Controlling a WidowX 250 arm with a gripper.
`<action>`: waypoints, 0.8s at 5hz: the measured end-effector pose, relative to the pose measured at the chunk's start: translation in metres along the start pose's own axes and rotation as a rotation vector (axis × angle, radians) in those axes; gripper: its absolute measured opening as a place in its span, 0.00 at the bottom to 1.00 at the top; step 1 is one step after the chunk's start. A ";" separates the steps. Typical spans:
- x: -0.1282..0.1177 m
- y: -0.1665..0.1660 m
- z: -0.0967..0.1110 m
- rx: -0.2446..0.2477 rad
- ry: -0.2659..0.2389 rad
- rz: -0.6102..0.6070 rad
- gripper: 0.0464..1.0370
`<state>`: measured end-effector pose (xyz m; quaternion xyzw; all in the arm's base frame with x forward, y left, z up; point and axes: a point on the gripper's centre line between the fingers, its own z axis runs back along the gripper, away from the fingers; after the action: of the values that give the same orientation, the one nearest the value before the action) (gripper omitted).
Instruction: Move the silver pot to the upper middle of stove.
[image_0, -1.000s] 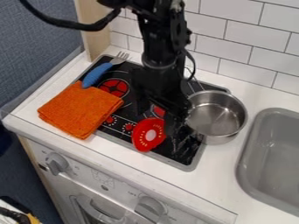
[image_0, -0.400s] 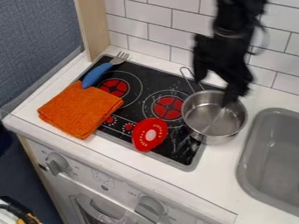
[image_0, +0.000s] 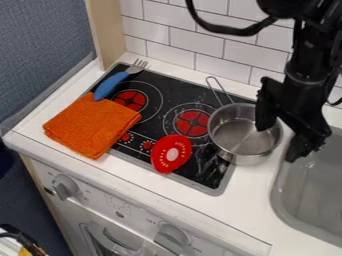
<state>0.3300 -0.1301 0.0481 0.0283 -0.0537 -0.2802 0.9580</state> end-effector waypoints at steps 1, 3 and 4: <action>-0.015 -0.003 -0.019 0.000 0.063 0.042 0.96; -0.013 -0.010 -0.038 -0.030 0.083 0.091 0.91; -0.009 -0.013 -0.038 -0.023 0.074 0.076 0.65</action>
<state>0.3200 -0.1356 0.0088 0.0256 -0.0162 -0.2429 0.9696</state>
